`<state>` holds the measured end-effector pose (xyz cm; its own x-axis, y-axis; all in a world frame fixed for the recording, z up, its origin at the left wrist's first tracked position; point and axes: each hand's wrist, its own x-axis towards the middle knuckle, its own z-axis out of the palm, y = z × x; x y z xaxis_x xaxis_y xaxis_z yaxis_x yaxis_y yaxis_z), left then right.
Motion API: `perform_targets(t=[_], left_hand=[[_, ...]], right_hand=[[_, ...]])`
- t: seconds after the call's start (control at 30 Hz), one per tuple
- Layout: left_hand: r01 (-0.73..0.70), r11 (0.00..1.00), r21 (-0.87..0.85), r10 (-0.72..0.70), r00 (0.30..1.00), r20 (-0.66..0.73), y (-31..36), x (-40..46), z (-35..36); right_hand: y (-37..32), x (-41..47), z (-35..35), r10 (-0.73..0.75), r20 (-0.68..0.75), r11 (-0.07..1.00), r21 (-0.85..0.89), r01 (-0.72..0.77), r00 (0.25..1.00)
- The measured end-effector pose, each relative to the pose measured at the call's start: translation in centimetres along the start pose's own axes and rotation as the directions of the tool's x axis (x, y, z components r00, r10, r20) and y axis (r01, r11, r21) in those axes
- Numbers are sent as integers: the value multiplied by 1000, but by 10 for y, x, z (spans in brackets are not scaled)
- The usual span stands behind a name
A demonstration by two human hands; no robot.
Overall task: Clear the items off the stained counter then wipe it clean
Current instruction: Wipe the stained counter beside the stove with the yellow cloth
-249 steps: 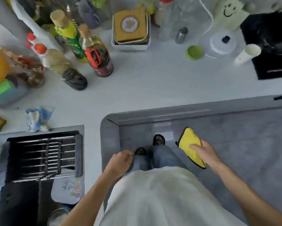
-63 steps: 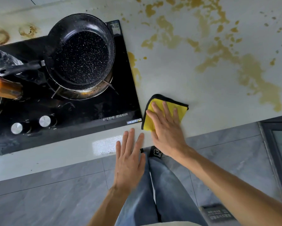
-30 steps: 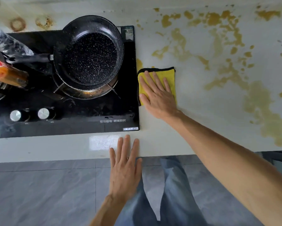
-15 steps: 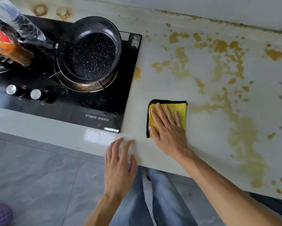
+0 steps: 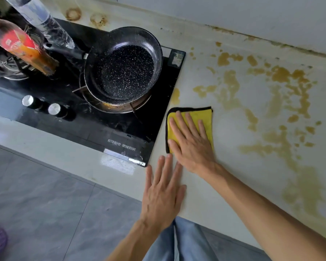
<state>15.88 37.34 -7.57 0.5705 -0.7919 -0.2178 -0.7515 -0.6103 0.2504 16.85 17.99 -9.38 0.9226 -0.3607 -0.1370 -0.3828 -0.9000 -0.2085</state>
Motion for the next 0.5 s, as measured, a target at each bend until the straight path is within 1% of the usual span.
perform_targets(t=[0.07, 0.13, 0.23, 0.33, 0.4, 0.47, 0.5], left_hand=[[-2, 1000, 1, 2, 1000, -5, 1, 0, 0], [-9, 1000, -8, 9, 1000, -11, 0, -1, 1], [-6, 1000, 8, 6, 999, -33, -1, 0, 1], [-16, 1000, 18, 17, 999, -40, -1, -1, 2], [-25, 999, 21, 25, 999, -43, -1, -1, 2], [-31, 999, 24, 32, 998, -53, -2, -1, 4], [-35, 999, 26, 37, 997, -63, -2, 0, 6]], right_hand=[[-2, 10, 0, -30, 0, 1000, 0, 30, 1000], [2, 38, -6, 10, 11, 1000, 10, -10, 1000], [24, 88, -17, 130, 14, 991, 22, -130, 991], [48, 121, -30, 284, 25, 956, 72, -285, 959], [49, 118, -30, 337, 5, 939, 75, -336, 941], [35, 94, -26, 319, -21, 946, 60, -318, 947], [25, 75, -22, 284, -31, 958, 46, -282, 958]])
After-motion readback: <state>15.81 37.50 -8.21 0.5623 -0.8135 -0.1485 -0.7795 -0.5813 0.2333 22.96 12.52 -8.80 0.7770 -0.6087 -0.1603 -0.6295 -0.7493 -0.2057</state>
